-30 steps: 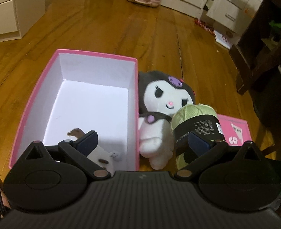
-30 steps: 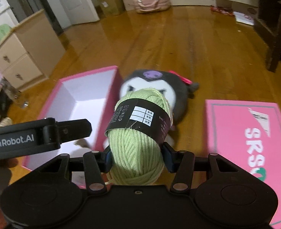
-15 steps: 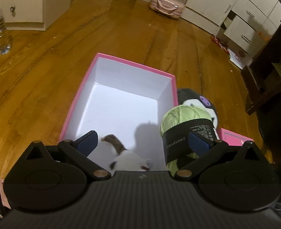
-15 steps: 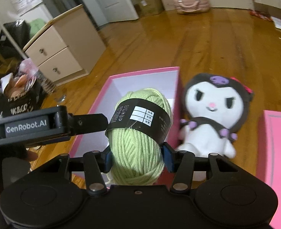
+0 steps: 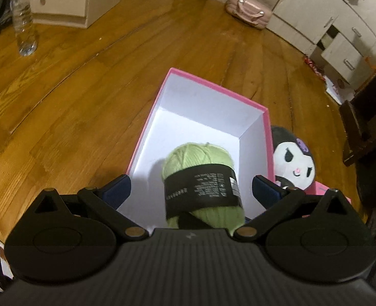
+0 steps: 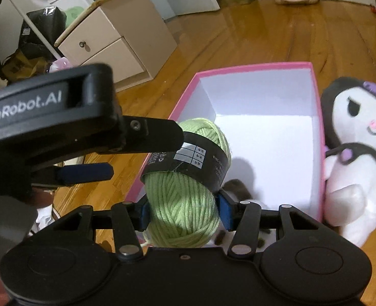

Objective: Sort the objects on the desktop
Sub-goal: 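Carry the yarn ball into the pink box and open the right gripper, then move the right tool to the Kuromi plush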

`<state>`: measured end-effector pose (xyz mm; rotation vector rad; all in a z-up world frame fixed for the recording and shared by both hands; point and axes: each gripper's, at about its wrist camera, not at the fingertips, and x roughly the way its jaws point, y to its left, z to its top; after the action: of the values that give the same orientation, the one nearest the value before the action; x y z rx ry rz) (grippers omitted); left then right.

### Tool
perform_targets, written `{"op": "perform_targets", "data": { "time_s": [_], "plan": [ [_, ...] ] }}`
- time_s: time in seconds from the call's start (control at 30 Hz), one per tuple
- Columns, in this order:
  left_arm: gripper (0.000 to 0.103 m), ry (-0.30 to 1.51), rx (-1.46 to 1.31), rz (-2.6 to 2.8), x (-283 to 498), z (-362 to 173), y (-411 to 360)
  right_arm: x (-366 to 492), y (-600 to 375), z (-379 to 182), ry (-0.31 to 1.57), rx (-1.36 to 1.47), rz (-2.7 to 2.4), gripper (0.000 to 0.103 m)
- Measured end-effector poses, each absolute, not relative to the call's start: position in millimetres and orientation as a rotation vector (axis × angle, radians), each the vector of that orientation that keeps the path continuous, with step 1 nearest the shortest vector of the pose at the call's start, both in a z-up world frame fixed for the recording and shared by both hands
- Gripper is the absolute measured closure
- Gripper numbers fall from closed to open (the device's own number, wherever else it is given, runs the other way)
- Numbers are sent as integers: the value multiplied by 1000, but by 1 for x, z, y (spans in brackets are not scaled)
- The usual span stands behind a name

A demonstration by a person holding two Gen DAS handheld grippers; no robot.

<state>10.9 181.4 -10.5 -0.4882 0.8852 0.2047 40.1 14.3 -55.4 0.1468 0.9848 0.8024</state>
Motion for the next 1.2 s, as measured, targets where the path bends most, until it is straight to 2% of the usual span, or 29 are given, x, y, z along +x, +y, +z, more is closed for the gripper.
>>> {"op": "perform_targets", "data": {
  "time_s": [0.3,0.47,0.57,0.77,1.2],
  "plan": [
    [0,950,-349,322,19,-25,173,45,29,-80,1049,181,749,43],
    [0,988,-385,302,21,-38,180,38,38,-82,1035,135,767,34],
    [0,1006,-389,324,20,-46,185,35,42,-81,1028,89,763,34],
    [0,1031,-374,381,19,-47,182,32,29,-65,1006,77,782,31],
    [0,903,-421,183,22,3,128,41,-78,12,922,81,686,31]
  ]
}}
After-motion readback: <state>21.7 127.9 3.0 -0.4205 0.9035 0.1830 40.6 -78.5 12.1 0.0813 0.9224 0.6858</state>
